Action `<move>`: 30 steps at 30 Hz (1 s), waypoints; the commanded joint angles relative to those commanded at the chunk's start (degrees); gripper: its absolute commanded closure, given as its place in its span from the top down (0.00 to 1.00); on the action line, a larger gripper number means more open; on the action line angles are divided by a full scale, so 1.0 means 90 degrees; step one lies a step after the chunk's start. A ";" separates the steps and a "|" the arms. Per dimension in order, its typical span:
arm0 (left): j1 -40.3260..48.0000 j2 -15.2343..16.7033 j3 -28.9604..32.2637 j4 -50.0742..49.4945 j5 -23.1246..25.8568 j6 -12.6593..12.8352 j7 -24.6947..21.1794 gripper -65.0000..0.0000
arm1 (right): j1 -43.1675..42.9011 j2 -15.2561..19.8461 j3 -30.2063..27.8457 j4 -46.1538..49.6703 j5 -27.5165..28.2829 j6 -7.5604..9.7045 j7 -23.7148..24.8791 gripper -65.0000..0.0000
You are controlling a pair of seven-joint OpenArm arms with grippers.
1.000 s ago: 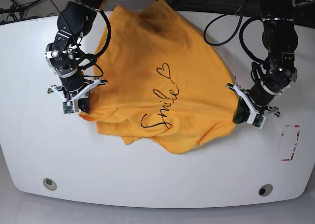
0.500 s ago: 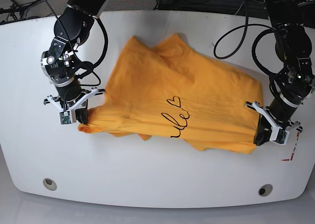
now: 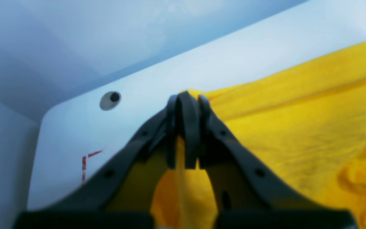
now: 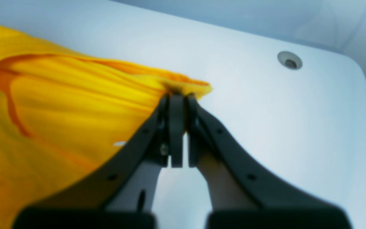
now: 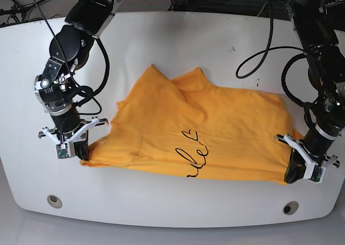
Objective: Fold the T-shirt properly
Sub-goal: 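Pull both grippers apart to stretch the shirt flat, then drag the shirt with the right gripper while the left gripper releases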
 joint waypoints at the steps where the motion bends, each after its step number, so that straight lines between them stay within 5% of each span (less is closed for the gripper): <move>1: -0.0068 -0.0002 -0.0006 0.0001 -0.0004 -0.0002 0.0049 0.00 | 0.0074 0.0040 -0.0003 -0.0038 0.0002 0.0003 -0.0005 0.00; 19: -0.1579 0.0005 -0.0097 0.0433 -0.0206 0.0179 0.0901 0.00 | 0.1694 0.0855 -0.0075 -0.0579 0.0080 0.0054 -0.0227 0.00; 30: -0.2362 0.0000 -0.0053 0.0999 -0.0168 0.0030 0.1206 0.00 | 0.2514 0.1261 -0.0195 -0.0690 0.0149 0.0076 -0.0484 0.00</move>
